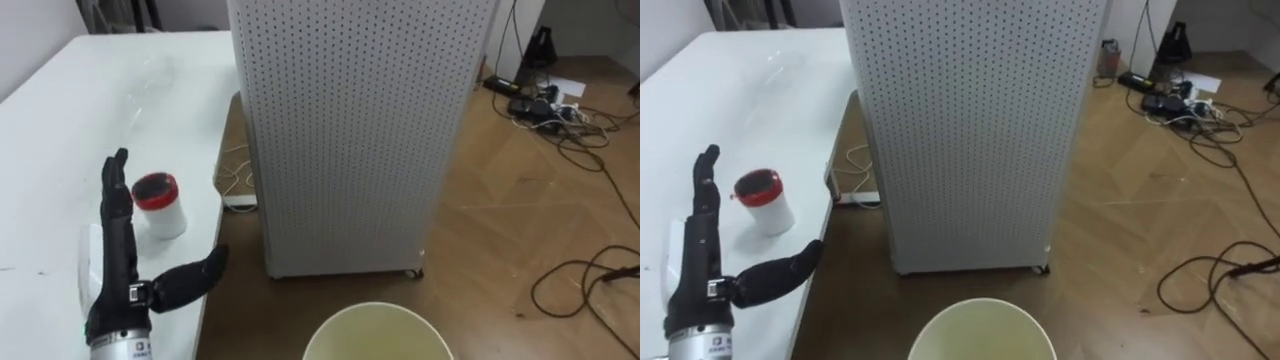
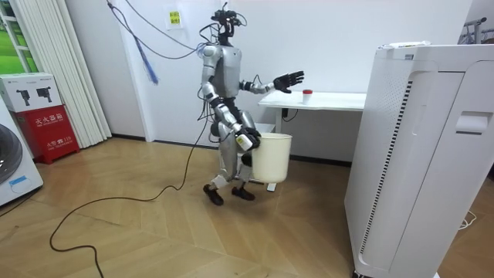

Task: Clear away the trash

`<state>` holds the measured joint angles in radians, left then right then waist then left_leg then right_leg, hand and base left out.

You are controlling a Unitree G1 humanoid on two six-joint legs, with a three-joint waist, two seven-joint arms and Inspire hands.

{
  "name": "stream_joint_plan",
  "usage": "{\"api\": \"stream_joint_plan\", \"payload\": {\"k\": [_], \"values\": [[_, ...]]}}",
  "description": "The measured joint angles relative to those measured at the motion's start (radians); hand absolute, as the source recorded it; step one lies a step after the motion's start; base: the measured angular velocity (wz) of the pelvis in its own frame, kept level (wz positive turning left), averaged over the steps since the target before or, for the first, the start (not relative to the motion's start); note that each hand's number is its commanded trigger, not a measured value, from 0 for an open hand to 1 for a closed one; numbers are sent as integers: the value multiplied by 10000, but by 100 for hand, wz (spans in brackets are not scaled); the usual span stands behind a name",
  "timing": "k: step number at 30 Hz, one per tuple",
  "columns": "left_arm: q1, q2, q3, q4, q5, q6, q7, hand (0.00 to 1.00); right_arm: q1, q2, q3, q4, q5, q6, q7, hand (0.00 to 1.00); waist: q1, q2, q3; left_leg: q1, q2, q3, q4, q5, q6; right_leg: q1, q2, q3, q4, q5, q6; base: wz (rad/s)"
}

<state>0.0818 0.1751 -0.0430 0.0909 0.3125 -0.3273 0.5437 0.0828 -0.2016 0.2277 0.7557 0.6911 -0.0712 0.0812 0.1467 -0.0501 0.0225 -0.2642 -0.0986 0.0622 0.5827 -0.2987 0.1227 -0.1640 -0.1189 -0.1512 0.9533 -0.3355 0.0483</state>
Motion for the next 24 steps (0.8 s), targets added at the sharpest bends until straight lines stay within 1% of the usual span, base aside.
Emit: {"api": "stream_joint_plan", "payload": {"k": [1, 2, 3, 4, 5, 6, 7, 8, 9, 10, 11, 13, 14, 15, 17, 18, 19, 20, 21, 22, 23, 24], "values": [[-43, 6, 1, 6, -6, 0, 77, 0, -73, -4, 19, -8, -1, 0, 34, 100, 6, 163, 39, 169, 6, -223, -126, -56, 11, -291, -57, -18, -21, -213, -32, -11], [-48, 7, -2, 11, -8, 0, 112, 0, -78, -5, 19, -46, 1, 0, 44, 100, -15, 244, 33, 246, 6, -352, -235, -57, 12, -467, -82, -33, -134, -300, -65, 8], [-56, 14, -10, 13, -12, 0, 122, 0, -42, -3, 47, -99, -20, 0, 57, 100, -68, 332, 16, 413, 27, -521, -442, -45, 13, -775, -167, -89, -590, -385, -27, 25], [-68, 37, -24, 14, -52, -2, 126, 0, 2, 13, 86, -149, -151, 1, 62, 100, -91, 326, 8, 559, 28, -709, -546, -45, 11, -993, -183, 14, -1401, -387, -35, 31], [-62, 36, -34, 18, -61, 0, 131, 0, 3, 16, 104, -159, -235, 1, 60, 100, -134, 313, 10, 641, 25, -784, -598, -46, 10, -1026, -184, 46, -1985, -376, -47, 36], [-48, 40, -101, 20, -60, 4, 141, 0, -3, 9, 153, -159, -385, 1, 38, 100, -236, 233, -18, 826, -17, -901, -696, -49, 3, -1055, -171, 127, -3214, -135, -122, 44], [-43, 66, -187, 24, -45, 8, 148, 0, -24, 12, 176, -160, -575, 0, -5, 100, -303, 194, -28, 953, -24, -1027, -728, -99, -84, -1011, -152, 149, -4220, 854, -62, 52], [3, 72, -245, 47, -35, 15, 147, 0, 7, 8, 202, -154, -676, 0, -42, 100, -344, 233, -45, 1048, 5, -1148, -750, -116, -125, -911, -92, 121, -4277, 1061, -62, 46], [59, 102, -346, 45, -42, 16, 151, 0, 93, 4, 242, -153, -769, 0, -42, 100, -331, 200, -82, 1313, 95, -1222, -1022, -73, -202, -536, 31, 107, -4673, 1083, -88, 23], [103, 147, -343, 51, -71, 22, 156, 0, 59, 16, 269, -154, -852, 0, -8, 100, -251, 180, -78, 1559, 202, -1295, -1382, -12, -305, -257, 160, 85, -5000, 1148, -170, 9], [125, 192, -346, 62, -78, 30, 151, 0, 50, 22, 276, -155, -861, 0, 33, 100, -271, 164, -80, 1663, 246, -1314, -1539, 30, -376, -127, 173, 68, -5176, 1171, -184, 5], [178, 247, -344, 66, -74, 115, 151, 0, 68, -1, 276, -154, -853, 0, 269, 100, -296, 117, -99, 2042, 433, -1310, -2100, 94, -482, 291, 346, -161, -5739, 1234, -240, 9], [197, 247, -346, 66, -74, 152, 153, 0, 67, -1, 277, -155, -853, 0, 330, 100, -294, 112, -101, 2112, 478, -1305, -2211, 97, -489, 361, 392, -167, -5822, 1244, -254, 0], [250, 246, -357, 70, -73, 210, 159, 0, 68, 12, 283, -154, -853, 0, 384, 100, -299, 80, -111, 2266, 538, -1295, -2369, 104, -500, 529, 520, -175, -6007, 1254, -271, 0], [271, 252, -357, 62, -59, 215, 237, 0, 69, 4, 285, -154, -852, 0, 433, 100, -292, 55, -136, 2431, 578, -1284, -2458, 122, -532, 817, 570, -160, -6339, 1279, -301, -2], [287, 279, -356, 61, -50, 222, 276, 0, 69, 8, 288, -154, -853, 0, 451, 100, -287, 40, -148, 2482, 607, -1203, -2415, 134, -554, 1012, 573, -132, -6581, 1327, -302, 5], [309, 309, -352, 59, -40, 226, 299, 0, 68, 24, 291, -151, -853, 1, 486, 100, -294, -33, -123, 2276, 590, -1062, -1907, 147, -679, 1278, 531, 28, -6886, 1402, -294, 13], [301, 319, -359, 47, -40, 228, 296, 0, 78, 46, 287, -136, -851, 1, 497, 100, -313, -130, -65, 1958, 535, -928, -1469, 64, -931, 1414, 460, 381, -7034, 1427, -279, 44], [226, 299, -446, -3, -39, 228, 288, 0, 101, 93, 265, -63, -688, 0, 505, 100, -390, -250, -47, 1369, 554, -940, -1620, 128, -1113, 1510, 442, 1123, -7177, 1456, -227, 78], [-1, 303, -607, -65, -1, 224, 285, 0, 102, -18, 151, 73, -548, 10, 505, 100, -383, -273, -68, 625, 790, -701, -1973, 710, -684, 1434, 436, 1355, -7141, 1342, -78, 74], [-2, 285, -612, -91, 80, 216, 294, 0, 103, 23, 130, 185, -539, 35, 502, 100, -281, -371, -135, 627, 801, -430, -1947, 818, -724, 1370, 359, 1316, -7115, 1265, 43, 39], [17, 309, -586, -132, 98, 227, 339, 0, 85, 30, 164, 245, -617, 87, 502, 100, -27, -424, -153, 783, 824, -107, -2088, 863, -650, 1394, 320, 1069, -7157, 1306, 139, -10]]}}
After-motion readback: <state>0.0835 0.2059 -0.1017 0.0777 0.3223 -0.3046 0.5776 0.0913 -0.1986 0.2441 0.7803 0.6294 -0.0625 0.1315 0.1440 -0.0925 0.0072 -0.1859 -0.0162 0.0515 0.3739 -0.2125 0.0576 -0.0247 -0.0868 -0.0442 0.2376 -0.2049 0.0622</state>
